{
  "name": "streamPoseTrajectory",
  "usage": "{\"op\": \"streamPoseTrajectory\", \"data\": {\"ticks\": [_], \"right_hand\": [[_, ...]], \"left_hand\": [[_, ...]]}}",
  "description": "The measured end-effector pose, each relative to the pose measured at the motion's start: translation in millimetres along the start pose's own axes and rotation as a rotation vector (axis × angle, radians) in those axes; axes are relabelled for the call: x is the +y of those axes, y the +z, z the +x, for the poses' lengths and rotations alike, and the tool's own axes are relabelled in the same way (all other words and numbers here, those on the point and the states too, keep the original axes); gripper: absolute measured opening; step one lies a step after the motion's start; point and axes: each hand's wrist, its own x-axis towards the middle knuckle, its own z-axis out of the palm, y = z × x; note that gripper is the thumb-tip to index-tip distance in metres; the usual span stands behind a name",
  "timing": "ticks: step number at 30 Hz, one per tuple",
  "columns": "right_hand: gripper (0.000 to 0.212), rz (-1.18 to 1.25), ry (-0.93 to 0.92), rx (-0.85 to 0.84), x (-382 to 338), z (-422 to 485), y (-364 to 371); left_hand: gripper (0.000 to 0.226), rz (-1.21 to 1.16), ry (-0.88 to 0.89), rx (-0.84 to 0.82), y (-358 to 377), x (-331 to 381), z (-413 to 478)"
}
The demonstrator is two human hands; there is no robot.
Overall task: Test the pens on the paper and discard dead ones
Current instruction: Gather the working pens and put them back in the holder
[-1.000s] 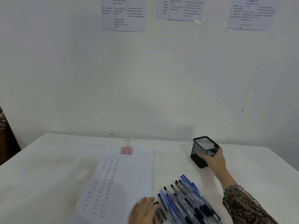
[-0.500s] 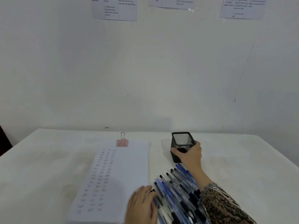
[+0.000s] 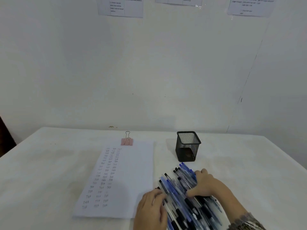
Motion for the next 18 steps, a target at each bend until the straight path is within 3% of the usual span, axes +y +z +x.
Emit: {"op": "streamPoseTrajectory", "data": {"ticks": [3, 7, 11, 14, 18], "right_hand": [[0.088, -0.033, 0.039, 0.016, -11, -4, 2], [0.081, 0.008, 0.045, 0.021, -15, -7, 0], [0.072, 0.032, 0.027, 0.024, -14, -9, -4], [0.053, 0.037, 0.000, 0.046, -18, -9, -2], [0.046, -0.021, -0.052, 0.096, -16, -9, 5]], "left_hand": [[0.031, -0.008, -0.020, -0.050, -2, 15, 3], [0.028, 0.004, -0.176, -0.164, -2, 28, 4], [0.052, 0.011, -0.304, -0.123, -3, 38, 5], [0.027, 0.030, -0.381, -0.232, -10, 46, 11], [0.012, 0.018, -0.451, -0.302, -16, 50, 15]]}}
